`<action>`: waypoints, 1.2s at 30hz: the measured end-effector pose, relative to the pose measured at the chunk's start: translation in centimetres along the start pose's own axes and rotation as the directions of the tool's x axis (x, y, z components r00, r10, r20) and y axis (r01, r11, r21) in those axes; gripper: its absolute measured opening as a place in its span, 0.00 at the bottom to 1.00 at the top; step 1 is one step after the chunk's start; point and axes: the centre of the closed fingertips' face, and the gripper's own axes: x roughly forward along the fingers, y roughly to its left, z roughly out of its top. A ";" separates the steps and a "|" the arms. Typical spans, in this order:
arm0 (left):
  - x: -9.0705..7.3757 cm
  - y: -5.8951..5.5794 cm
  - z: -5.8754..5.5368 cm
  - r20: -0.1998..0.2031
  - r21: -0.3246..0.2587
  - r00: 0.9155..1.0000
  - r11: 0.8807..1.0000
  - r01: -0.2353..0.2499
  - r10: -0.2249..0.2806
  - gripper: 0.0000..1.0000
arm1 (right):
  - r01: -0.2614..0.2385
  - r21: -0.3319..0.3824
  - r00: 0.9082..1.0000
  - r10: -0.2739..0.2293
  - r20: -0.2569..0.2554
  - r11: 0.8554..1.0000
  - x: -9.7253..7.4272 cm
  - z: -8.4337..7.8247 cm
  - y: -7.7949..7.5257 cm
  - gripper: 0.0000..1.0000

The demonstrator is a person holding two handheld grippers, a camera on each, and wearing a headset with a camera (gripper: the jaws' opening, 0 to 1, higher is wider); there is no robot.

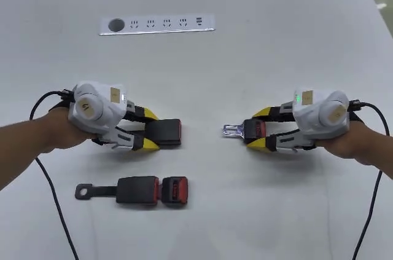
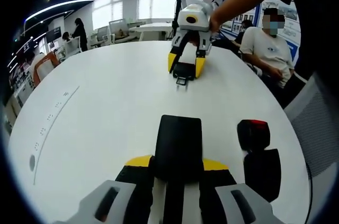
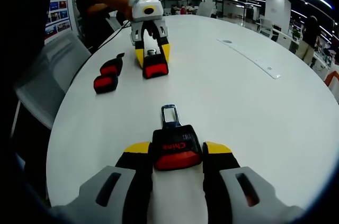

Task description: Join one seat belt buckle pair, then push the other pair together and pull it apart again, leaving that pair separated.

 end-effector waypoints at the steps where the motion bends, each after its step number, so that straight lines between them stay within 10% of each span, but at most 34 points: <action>1: 0.0 0.0 0.0 0.001 0.000 1.000 1.000 0.000 0.000 0.33 | -0.005 -0.001 1.000 0.005 0.006 1.000 -0.1 0.1 0.1 0.35; 36: 0.0 0.2 -0.3 -0.055 0.007 0.998 1.000 -0.008 0.008 0.33 | -0.052 -0.008 0.994 0.052 0.099 0.999 2.0 3.3 2.0 0.34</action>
